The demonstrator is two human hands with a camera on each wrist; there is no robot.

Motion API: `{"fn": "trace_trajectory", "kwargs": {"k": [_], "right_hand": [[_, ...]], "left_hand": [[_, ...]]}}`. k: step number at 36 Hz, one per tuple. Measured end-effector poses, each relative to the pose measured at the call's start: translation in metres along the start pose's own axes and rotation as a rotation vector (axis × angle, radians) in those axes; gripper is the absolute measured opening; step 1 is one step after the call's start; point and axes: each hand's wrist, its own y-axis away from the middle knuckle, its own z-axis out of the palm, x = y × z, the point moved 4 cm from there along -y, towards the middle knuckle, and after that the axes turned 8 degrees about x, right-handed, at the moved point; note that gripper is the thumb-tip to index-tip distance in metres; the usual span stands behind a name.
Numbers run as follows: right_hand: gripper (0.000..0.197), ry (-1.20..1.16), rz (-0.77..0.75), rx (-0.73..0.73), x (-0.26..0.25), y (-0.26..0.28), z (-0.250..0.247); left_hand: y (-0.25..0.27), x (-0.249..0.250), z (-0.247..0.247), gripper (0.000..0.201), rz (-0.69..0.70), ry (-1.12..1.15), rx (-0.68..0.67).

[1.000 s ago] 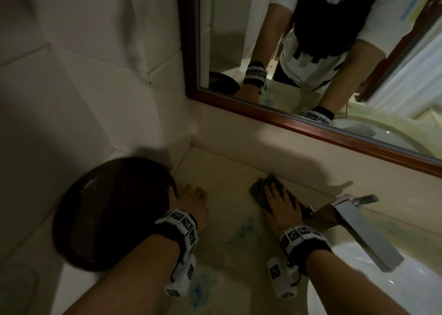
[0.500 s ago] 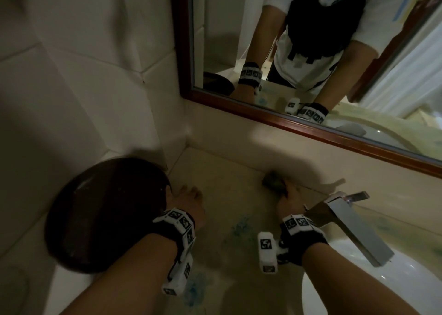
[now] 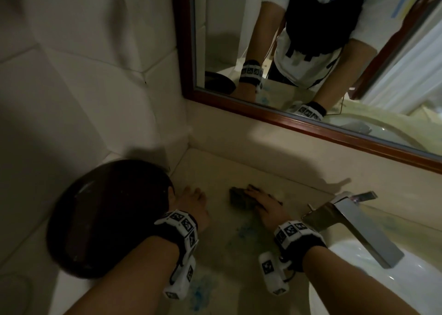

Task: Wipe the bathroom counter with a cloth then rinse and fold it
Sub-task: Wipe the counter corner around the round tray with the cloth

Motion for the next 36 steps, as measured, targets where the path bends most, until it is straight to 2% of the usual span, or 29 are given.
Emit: {"fn": "trace_trajectory", "kwargs": {"k": [2, 5, 7, 8, 10, 15, 18, 23, 25, 27, 29, 31, 33, 35, 36], "right_hand": [[0.043, -0.131, 0.103, 0.081, 0.002, 0.004, -0.018], [0.04, -0.248, 0.281, 0.333, 0.005, 0.01, -0.054], [0.043, -0.226, 0.341, 0.483, 0.011, 0.014, -0.07], [0.046, -0.169, 0.345, 0.511, 0.012, 0.015, -0.074], [0.051, -0.1, 0.336, 0.472, 0.017, 0.013, -0.067], [0.064, 0.22, 0.351, 0.154, 0.024, 0.001, -0.021], [0.065, 0.279, 0.317, 0.1, 0.011, -0.006, -0.009], [0.061, 0.417, 0.144, -0.005, -0.022, -0.013, 0.015], [0.065, 0.406, 0.14, -0.051, -0.029, -0.015, 0.017], [0.057, 0.343, 0.149, -0.021, -0.027, -0.018, 0.011], [0.047, 0.145, 0.184, 0.071, -0.029, -0.018, -0.007], [0.044, -0.174, 0.29, 0.174, -0.023, -0.018, -0.032], [0.038, -0.397, 0.45, 0.275, -0.01, -0.017, -0.058], [0.033, -0.403, 0.557, 0.383, 0.003, -0.014, -0.079], [0.035, -0.331, 0.551, 0.429, 0.008, -0.013, -0.086]], "left_hand": [[0.0, 0.0, -0.001, 0.062, 0.004, -0.004, 0.003], [-0.001, 0.001, -0.001, 0.063, 0.008, -0.021, -0.015], [-0.001, 0.001, -0.003, 0.063, 0.01, -0.02, -0.016], [0.0, 0.001, -0.003, 0.063, 0.01, -0.011, -0.017], [0.002, 0.0, -0.002, 0.063, 0.012, 0.016, -0.019], [0.006, -0.003, 0.006, 0.064, 0.021, 0.047, 0.035], [0.01, -0.004, 0.009, 0.062, 0.039, 0.061, 0.073], [0.012, -0.008, 0.008, 0.061, 0.068, 0.084, 0.088], [0.012, -0.011, 0.007, 0.058, 0.087, 0.099, 0.083], [0.016, -0.015, 0.005, 0.055, 0.101, 0.111, 0.112], [0.024, -0.019, 0.003, 0.056, 0.097, 0.144, 0.166], [0.032, -0.023, 0.0, 0.057, 0.081, 0.194, 0.211], [0.036, -0.028, -0.002, 0.058, 0.061, 0.231, 0.246], [0.037, -0.032, -0.006, 0.058, 0.039, 0.261, 0.276], [0.037, -0.033, -0.007, 0.058, 0.034, 0.274, 0.281]]}}
